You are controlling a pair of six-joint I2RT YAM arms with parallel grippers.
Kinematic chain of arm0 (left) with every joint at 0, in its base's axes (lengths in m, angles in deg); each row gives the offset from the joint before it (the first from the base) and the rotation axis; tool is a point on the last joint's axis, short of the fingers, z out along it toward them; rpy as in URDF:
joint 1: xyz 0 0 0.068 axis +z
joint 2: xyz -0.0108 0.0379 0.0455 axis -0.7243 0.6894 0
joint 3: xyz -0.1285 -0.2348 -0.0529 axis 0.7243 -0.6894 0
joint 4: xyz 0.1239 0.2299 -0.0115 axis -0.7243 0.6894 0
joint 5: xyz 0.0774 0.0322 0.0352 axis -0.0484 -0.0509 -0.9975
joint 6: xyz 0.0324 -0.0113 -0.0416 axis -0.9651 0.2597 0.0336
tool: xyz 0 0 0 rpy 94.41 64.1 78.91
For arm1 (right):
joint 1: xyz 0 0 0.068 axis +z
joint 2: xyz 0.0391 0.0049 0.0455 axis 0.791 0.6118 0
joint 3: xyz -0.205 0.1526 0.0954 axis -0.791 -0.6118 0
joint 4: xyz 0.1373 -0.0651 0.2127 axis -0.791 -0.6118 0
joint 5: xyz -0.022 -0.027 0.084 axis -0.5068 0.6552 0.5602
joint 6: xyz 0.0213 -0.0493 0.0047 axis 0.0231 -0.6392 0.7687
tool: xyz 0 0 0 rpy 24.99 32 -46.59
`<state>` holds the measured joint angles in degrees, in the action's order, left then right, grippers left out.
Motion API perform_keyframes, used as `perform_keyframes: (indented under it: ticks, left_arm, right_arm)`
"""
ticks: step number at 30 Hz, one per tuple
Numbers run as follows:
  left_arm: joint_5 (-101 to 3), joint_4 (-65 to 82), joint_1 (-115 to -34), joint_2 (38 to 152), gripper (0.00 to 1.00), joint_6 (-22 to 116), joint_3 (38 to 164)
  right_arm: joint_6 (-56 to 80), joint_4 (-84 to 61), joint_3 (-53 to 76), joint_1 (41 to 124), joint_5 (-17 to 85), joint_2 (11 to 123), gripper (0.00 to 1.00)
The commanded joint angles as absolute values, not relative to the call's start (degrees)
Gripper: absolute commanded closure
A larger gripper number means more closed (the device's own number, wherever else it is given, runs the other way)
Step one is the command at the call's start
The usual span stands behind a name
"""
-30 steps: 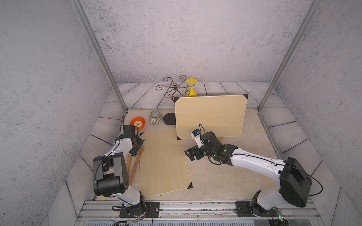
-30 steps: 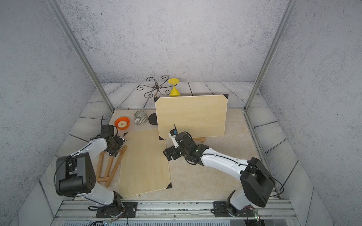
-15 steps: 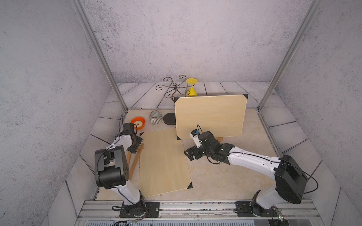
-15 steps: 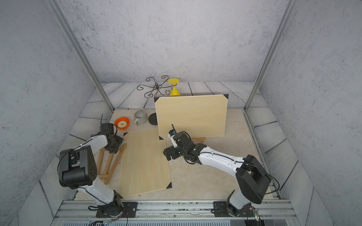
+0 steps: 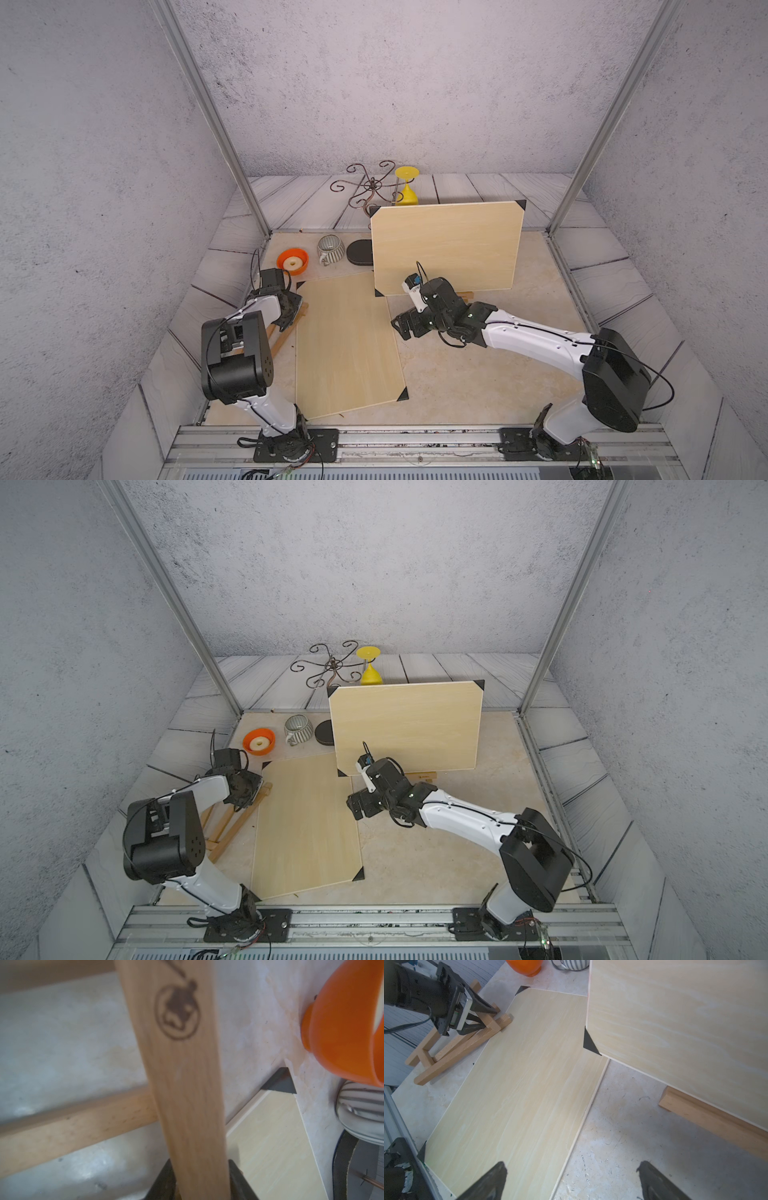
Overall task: Assemble the easel
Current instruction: Pick up the easel at the center of the board.
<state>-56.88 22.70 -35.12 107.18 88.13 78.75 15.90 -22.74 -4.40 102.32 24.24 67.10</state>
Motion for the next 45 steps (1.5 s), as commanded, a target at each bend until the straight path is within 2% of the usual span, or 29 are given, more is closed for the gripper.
perform_keyframes:
  ticks: [1,15,24,37,45]
  left_arm:
    - [-53.76,27.37,-35.79,108.88,0.65,86.36,74.90]
    - [-54.61,30.08,-37.72,102.01,0.82,83.95,72.16]
    - [-56.98,34.28,-40.99,92.85,1.00,80.21,71.62]
    - [-63.72,43.30,-47.50,72.90,1.00,71.27,73.22]
    - [-63.55,47.81,-54.13,61.58,1.00,62.58,76.34]
  right_arm:
    - [16.90,-23.86,-4.37,102.37,22.97,65.42,0.01]
    - [18.00,-22.69,-5.78,102.30,22.52,63.90,0.01]
    - [17.65,-23.79,-6.63,102.29,22.38,61.67,0.01]
    - [18.70,-27.03,-9.29,102.23,21.89,53.75,0.01]
    - [20.03,-33.44,-10.48,102.29,23.52,45.74,0.01]
